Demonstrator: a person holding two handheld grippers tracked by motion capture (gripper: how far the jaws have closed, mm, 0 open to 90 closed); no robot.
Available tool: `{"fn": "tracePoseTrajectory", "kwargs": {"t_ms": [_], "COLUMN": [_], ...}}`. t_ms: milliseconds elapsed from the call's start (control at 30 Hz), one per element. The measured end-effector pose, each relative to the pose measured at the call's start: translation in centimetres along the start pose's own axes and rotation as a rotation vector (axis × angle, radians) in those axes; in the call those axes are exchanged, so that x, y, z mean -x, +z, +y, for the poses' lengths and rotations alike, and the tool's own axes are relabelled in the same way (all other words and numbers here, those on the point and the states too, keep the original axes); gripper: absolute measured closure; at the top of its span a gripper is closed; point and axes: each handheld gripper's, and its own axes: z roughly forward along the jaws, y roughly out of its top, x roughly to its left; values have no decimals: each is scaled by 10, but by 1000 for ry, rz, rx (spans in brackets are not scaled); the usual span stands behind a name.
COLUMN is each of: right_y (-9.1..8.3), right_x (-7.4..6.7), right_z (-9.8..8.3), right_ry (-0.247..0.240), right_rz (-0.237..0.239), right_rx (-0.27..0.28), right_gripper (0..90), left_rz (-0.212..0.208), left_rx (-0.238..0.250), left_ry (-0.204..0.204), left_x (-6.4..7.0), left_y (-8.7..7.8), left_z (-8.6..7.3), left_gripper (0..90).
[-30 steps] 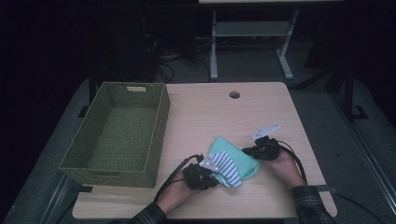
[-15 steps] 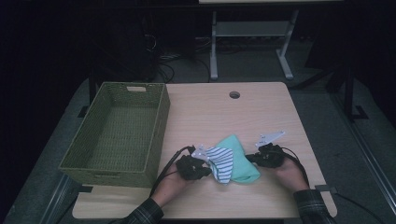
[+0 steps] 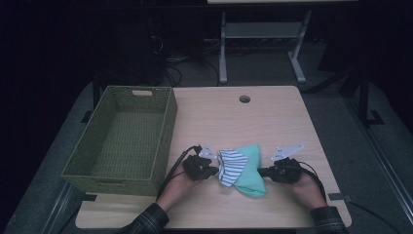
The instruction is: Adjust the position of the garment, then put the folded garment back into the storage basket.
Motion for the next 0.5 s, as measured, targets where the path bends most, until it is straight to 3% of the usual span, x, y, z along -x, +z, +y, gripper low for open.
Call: {"fn": "tracePoseTrajectory", "kwargs": {"t_ms": [200,300,500], "right_y": [-8,-12,-19], "right_x": [-1,1,6], "right_z": [-9,-15,-31], "right_ry": [34,61,97], "right_rz": [-67,-101,-165], "right_rx": [41,59,68], "right_gripper": [689,576,393], "left_rz": [-15,-36,-78], "left_rx": [22,40,62], "left_ry": [18,16,57], "left_x": [0,-1,-4], "left_y": [-14,-19,-22], "left_z": [6,10,24], "left_gripper": [797,715,530]}}
